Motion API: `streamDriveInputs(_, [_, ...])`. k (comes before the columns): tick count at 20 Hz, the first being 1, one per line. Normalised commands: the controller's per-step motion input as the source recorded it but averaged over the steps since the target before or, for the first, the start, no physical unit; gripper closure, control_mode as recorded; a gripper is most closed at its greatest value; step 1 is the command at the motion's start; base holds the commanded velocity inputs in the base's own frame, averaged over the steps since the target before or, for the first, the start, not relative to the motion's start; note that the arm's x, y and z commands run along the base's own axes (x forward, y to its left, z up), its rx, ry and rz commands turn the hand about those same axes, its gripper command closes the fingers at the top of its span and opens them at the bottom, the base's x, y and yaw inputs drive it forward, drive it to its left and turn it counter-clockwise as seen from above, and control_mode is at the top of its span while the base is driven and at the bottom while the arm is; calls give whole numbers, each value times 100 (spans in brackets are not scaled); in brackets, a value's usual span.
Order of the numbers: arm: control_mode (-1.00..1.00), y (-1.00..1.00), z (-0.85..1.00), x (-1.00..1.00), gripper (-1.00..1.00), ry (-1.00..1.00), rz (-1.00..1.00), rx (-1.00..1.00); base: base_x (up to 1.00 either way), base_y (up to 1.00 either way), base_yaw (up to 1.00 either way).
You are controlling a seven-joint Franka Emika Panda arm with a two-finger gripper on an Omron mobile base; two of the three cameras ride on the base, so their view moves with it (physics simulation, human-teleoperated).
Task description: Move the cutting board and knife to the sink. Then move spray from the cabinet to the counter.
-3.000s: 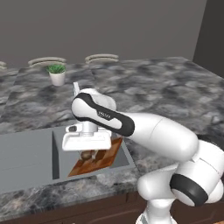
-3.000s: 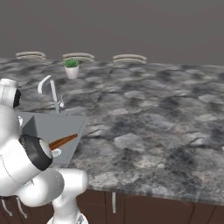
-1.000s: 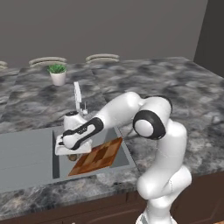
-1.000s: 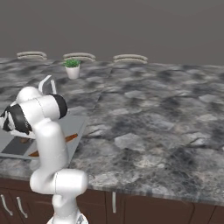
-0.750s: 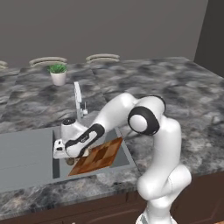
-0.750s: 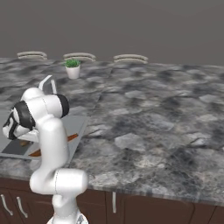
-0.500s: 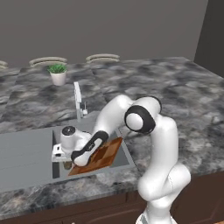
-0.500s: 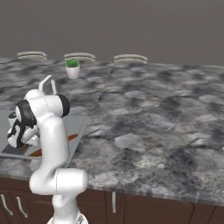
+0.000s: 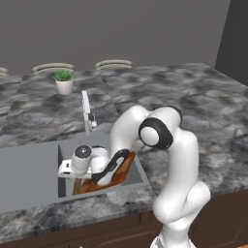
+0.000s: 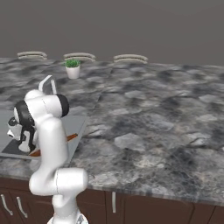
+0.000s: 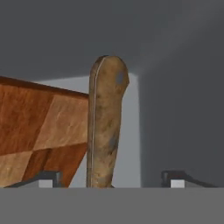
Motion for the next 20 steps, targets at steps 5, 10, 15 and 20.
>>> streamDriveInputs(5, [-100,22,100,0,-100,-29,-23,0,0,0,0])
streamDriveInputs(10, [-100,25,100,-61,-100,-19,-23,-1,0,0,0])
streamDriveInputs(15, [-100,0,100,-100,-100,-5,-23,2,0,0,0])
streamDriveInputs(20, [-100,0,100,-69,-100,-24,-9,0,0,0,0])
